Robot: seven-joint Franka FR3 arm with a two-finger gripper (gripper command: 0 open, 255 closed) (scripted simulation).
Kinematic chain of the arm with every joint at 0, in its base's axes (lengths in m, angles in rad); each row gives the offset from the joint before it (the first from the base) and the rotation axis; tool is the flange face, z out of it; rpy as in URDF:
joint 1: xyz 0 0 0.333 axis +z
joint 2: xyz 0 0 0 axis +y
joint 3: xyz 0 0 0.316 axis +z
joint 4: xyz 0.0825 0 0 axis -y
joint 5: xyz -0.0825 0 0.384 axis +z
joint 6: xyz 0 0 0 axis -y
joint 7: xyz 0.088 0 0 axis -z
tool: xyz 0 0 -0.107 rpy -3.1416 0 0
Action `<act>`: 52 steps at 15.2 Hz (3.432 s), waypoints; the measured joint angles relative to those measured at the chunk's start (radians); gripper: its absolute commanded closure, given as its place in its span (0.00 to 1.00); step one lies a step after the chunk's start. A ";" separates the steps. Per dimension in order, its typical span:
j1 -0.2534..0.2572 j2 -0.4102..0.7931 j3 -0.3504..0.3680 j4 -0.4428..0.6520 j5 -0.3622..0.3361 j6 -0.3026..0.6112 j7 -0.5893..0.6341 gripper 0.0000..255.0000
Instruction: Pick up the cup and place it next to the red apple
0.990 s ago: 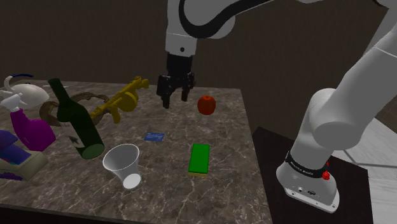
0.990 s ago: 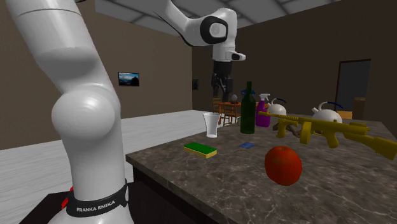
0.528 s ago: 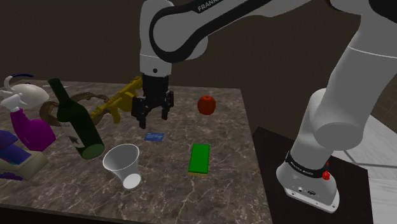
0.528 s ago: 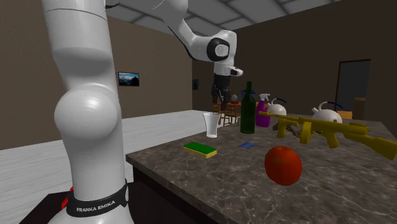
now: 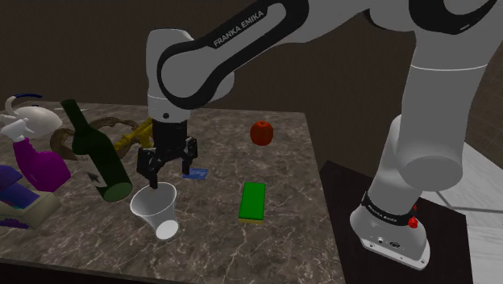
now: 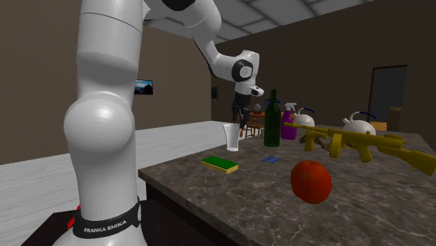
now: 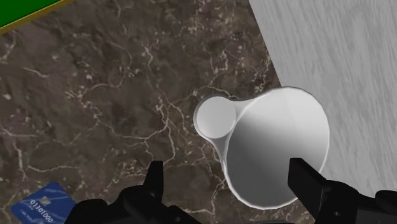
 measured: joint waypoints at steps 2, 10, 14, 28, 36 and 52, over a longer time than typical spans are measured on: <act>0.006 0.017 0.002 -0.001 -0.005 0.019 0.007 0.00; 0.019 0.054 0.005 -0.019 -0.014 0.075 0.013 0.00; 0.019 0.055 0.005 -0.019 -0.014 0.075 0.013 1.00; 0.016 0.028 0.006 0.004 -0.011 0.029 0.021 1.00; 0.009 -0.019 0.006 0.057 -0.006 -0.070 0.035 1.00; 0.001 -0.071 0.003 0.210 -0.009 -0.268 0.073 1.00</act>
